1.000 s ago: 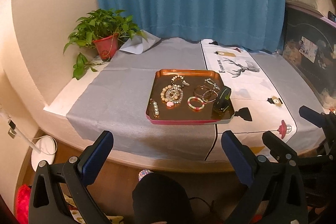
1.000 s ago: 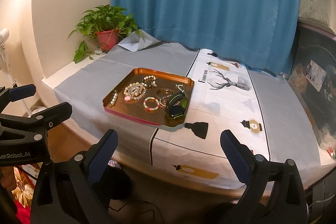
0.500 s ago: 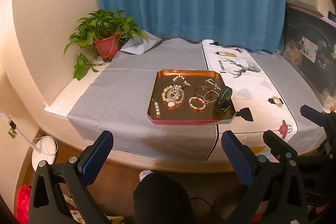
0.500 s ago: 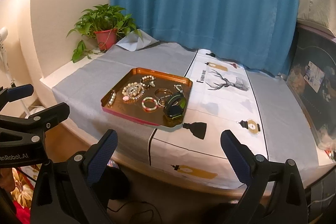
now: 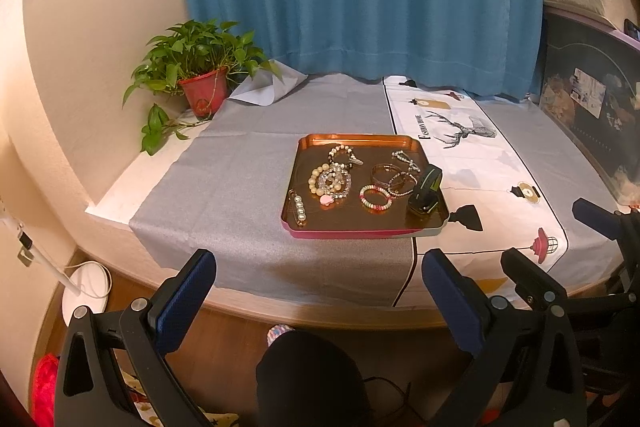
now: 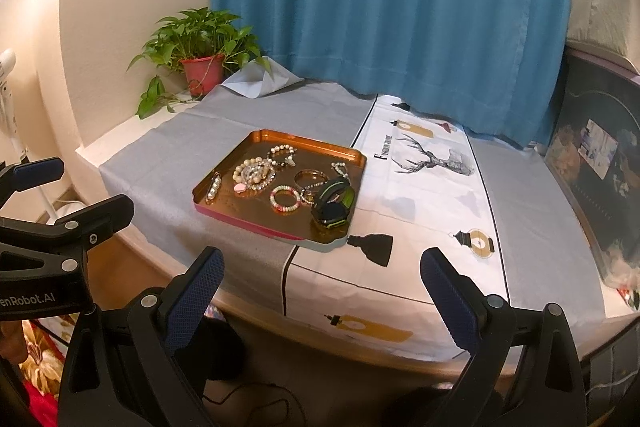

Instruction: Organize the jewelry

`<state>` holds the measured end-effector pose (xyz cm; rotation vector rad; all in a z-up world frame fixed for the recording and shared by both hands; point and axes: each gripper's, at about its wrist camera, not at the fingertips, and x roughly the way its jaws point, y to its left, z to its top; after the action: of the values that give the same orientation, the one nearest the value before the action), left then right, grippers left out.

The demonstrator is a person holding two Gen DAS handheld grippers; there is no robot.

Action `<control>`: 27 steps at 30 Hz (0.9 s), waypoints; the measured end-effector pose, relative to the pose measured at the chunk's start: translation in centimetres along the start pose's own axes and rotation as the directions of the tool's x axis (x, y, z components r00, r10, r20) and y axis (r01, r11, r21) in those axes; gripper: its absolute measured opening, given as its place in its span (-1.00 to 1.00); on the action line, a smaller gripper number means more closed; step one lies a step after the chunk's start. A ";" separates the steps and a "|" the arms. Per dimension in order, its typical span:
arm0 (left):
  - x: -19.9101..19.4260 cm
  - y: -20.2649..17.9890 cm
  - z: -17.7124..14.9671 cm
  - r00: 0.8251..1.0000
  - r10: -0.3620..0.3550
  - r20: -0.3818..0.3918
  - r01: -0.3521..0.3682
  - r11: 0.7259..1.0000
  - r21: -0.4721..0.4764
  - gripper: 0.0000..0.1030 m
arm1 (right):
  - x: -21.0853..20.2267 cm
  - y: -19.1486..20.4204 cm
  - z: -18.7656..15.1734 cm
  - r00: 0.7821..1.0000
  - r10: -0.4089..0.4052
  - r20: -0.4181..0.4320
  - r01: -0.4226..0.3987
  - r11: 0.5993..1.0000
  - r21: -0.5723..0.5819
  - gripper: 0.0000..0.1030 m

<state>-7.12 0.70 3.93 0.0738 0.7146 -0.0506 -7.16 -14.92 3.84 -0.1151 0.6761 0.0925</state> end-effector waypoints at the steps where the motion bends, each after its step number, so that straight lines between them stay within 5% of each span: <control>1: 0.0 0.0 0.0 1.000 0.000 0.000 0.000 1.000 0.000 0.99 | 0.0 0.1 0.0 1.000 -0.001 0.000 0.001 1.000 -0.001 0.91; 27: 0.0 -0.1 0.0 1.000 -0.006 -0.004 0.006 1.000 -0.001 1.00 | -0.1 0.3 0.1 1.000 -0.006 0.002 0.006 1.000 -0.005 0.91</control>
<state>-7.11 0.65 3.94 0.0707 0.7187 -0.0559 -7.24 -14.62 3.98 -0.1215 0.6740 0.0883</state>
